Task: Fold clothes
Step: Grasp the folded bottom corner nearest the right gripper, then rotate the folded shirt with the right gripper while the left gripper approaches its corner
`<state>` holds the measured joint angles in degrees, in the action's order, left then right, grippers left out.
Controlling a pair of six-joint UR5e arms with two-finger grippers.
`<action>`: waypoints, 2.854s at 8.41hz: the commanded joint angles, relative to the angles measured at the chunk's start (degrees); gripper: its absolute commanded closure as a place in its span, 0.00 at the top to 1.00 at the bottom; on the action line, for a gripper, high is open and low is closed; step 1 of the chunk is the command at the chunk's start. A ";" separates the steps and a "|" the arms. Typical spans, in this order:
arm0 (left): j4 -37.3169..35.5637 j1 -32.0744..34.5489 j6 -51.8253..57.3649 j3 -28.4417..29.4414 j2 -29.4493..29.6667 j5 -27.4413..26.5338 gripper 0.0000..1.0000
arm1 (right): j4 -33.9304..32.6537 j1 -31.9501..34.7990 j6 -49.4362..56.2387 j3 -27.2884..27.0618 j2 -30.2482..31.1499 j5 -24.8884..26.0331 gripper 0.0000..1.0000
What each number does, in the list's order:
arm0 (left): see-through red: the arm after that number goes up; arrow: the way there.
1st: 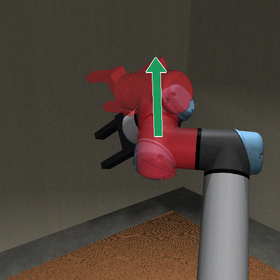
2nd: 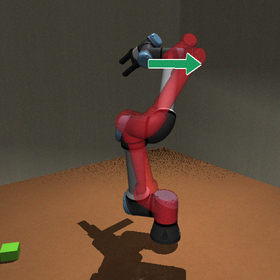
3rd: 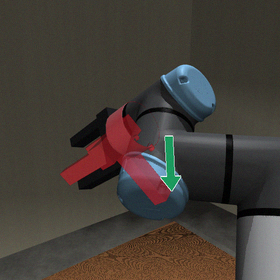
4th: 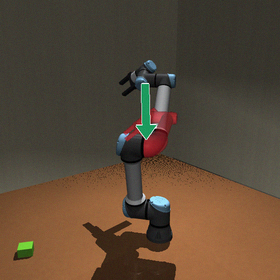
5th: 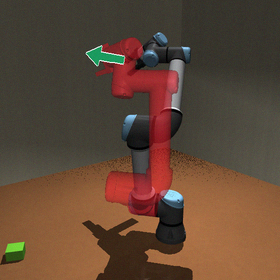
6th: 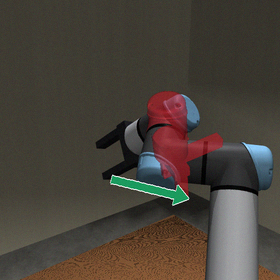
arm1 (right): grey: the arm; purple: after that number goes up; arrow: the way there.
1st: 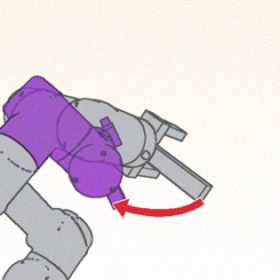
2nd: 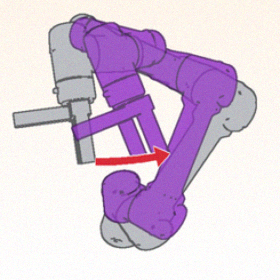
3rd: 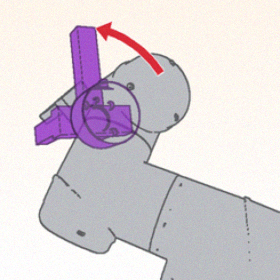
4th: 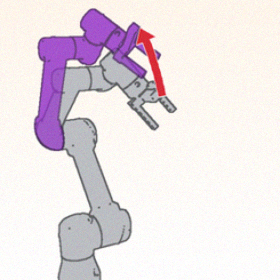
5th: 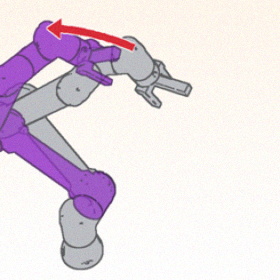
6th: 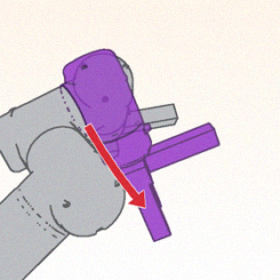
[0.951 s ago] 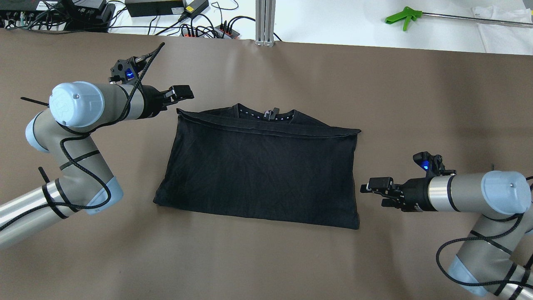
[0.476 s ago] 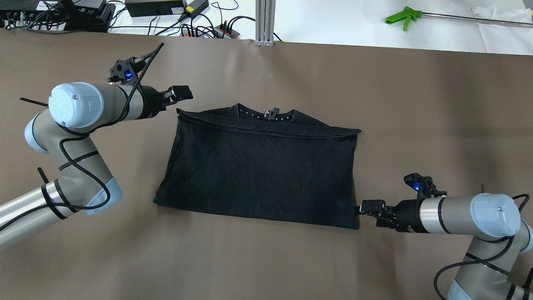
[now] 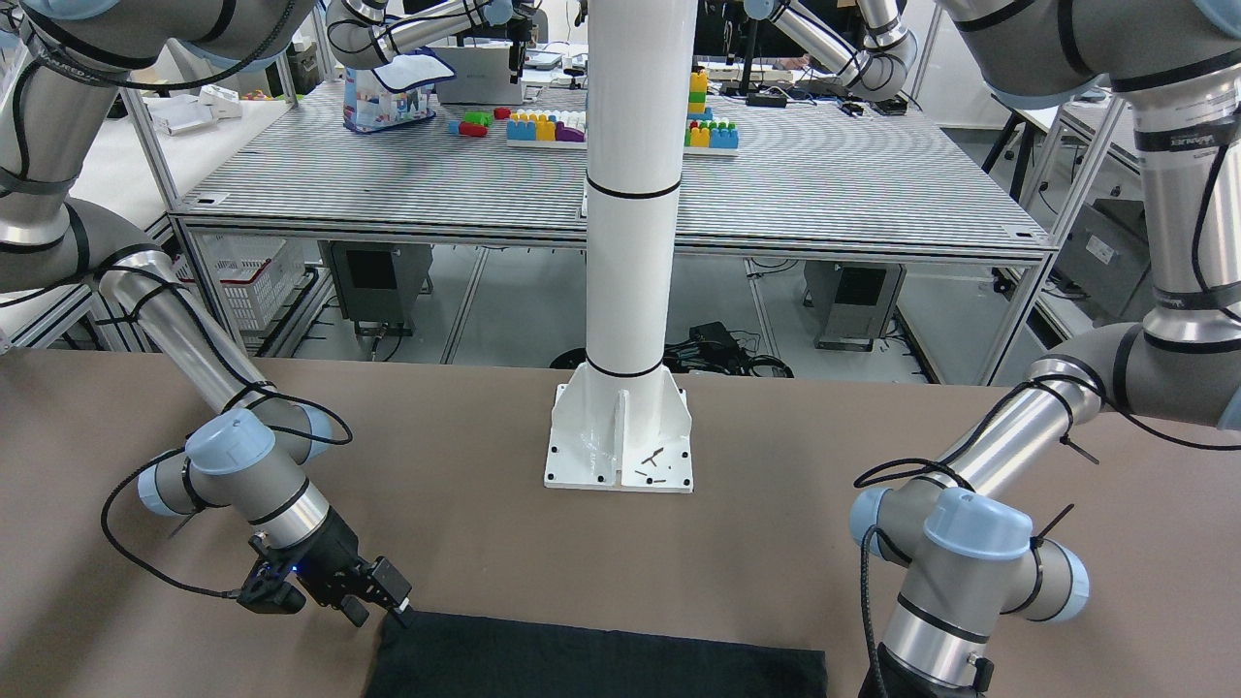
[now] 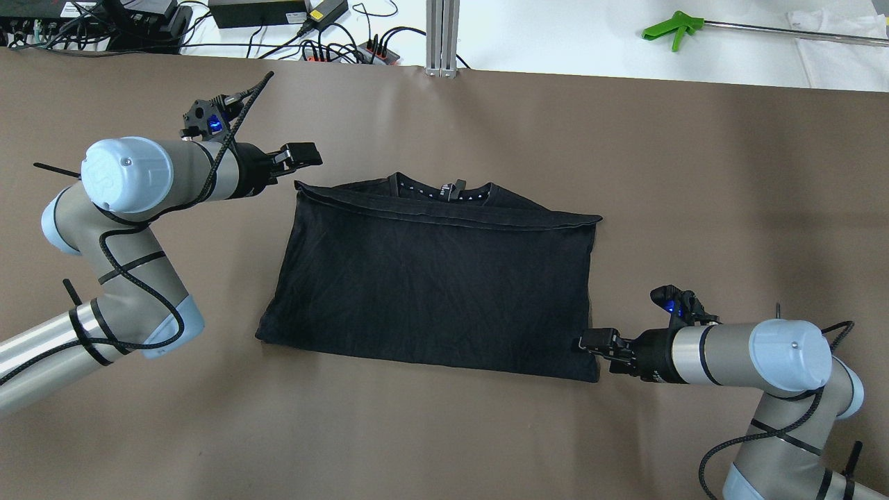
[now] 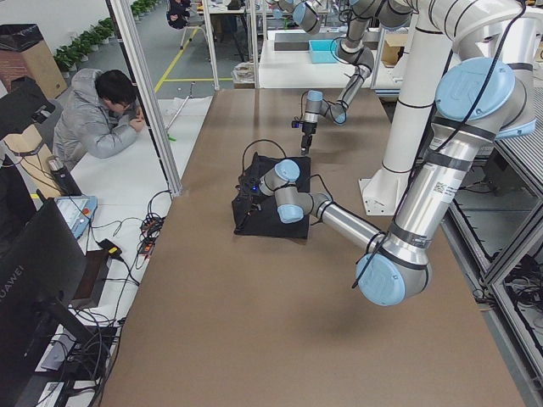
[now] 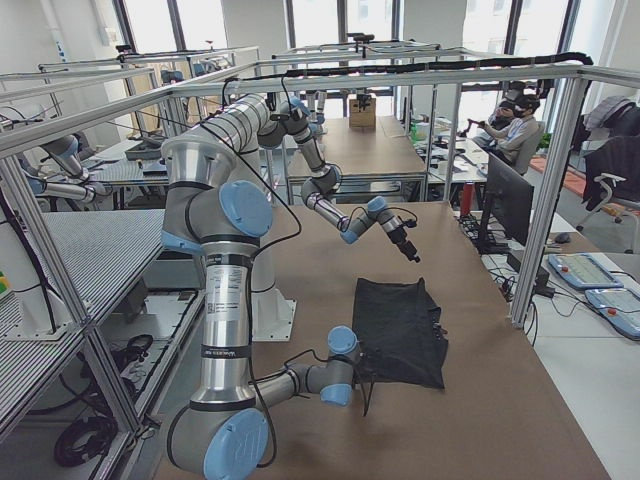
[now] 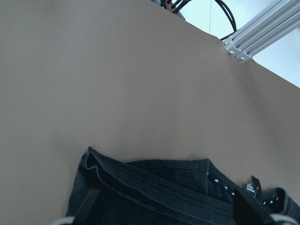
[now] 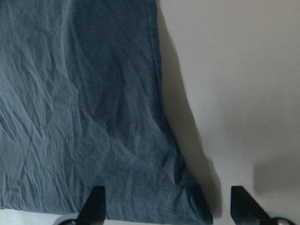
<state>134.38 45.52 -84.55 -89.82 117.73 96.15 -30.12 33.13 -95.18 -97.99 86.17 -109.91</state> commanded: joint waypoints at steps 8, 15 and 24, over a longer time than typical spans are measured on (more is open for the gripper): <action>0.00 -0.08 0.00 0.34 0.13 0.00 1.00 | -1.26 -4.13 -0.18 0.43 -0.66 5.85 0.00; 0.00 0.01 0.09 0.52 0.13 0.00 1.00 | -4.68 -9.81 -5.08 -8.08 -0.57 3.38 0.00; 0.09 -0.52 -0.09 0.34 -0.49 -1.41 1.00 | -11.37 -22.24 -8.35 -18.56 -0.83 8.83 0.95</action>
<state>134.46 45.40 -84.59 -89.53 117.25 94.70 -41.44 10.69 -103.57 -116.15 85.52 -102.36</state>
